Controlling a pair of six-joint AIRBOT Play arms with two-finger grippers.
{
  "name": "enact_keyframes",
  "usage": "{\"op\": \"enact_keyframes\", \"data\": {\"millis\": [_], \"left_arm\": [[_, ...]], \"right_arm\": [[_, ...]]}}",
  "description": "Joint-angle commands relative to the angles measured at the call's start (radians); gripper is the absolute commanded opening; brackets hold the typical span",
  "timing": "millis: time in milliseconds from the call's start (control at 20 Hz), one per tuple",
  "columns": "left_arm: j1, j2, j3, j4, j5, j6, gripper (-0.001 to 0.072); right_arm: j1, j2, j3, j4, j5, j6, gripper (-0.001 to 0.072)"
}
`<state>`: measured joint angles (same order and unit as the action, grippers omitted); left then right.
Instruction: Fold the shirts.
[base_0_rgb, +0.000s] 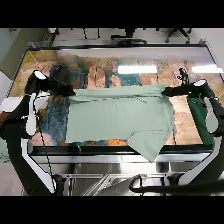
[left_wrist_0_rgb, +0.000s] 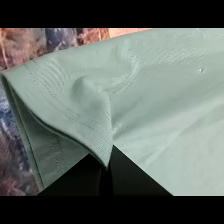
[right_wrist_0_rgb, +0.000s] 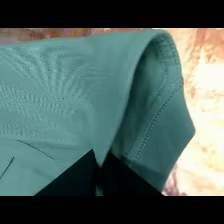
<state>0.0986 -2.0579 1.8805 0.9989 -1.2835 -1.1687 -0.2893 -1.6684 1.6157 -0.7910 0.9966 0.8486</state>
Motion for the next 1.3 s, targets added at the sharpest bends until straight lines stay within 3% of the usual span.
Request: {"op": "enact_keyframes", "data": {"millis": [0,50,100,200,250,400,600,700,800,1050,1200,1250], "left_arm": [[-0.019,0.0,0.018,0.004,-0.026,-0.003,0.0058],[-0.019,0.0,0.043,0.005,-0.064,-0.02,0.0366],[-0.015,0.0,0.073,0.013,-0.116,-0.058,0.0498],[0.005,0.002,0.15,0.09,-0.27,-0.172,0.0496],[0.023,0.015,0.169,0.133,-0.348,-0.211,0.0456],[0.084,0.156,0.023,0.186,-0.404,-0.249,0.0458],[0.17,0.452,-0.497,0.185,-0.266,-0.232,0.0459],[0.197,0.557,-0.745,0.184,-0.169,-0.213,0.0459],[0.217,0.625,-0.952,0.165,-0.056,-0.2,0.0459],[0.188,0.636,-1.149,-0.05,0.103,-0.067,0.0459],[0.143,0.586,-1.13,-0.074,0.093,-0.051,0.0455],[0.129,0.571,-1.114,-0.079,0.077,-0.043,0.025]], "right_arm": [[0.011,0.036,0.0,-0.01,0.014,0.004,0.0229],[0.011,0.066,0.0,-0.01,0.033,0.004,0.0256],[0.006,0.105,0.0,-0.018,0.062,0.005,0.0257],[-0.026,0.192,-0.001,-0.057,0.143,0.065,0.0257],[-0.048,0.233,-0.001,-0.1,0.184,0.126,0.0257],[-0.144,0.356,-0.035,-0.224,0.335,0.264,0.0257],[-0.305,0.595,-0.298,-0.227,0.396,0.369,0.0261],[-0.361,0.718,-0.476,-0.227,0.38,0.426,0.042],[-0.378,0.818,-0.653,-0.227,0.36,0.439,0.0434],[-0.373,0.901,-0.952,-0.192,0.297,0.441,0.0434],[-0.373,0.89,-1.072,-0.146,0.282,0.393,0.0435],[-0.368,0.888,-1.101,-0.146,0.274,0.393,0.0436]]}}
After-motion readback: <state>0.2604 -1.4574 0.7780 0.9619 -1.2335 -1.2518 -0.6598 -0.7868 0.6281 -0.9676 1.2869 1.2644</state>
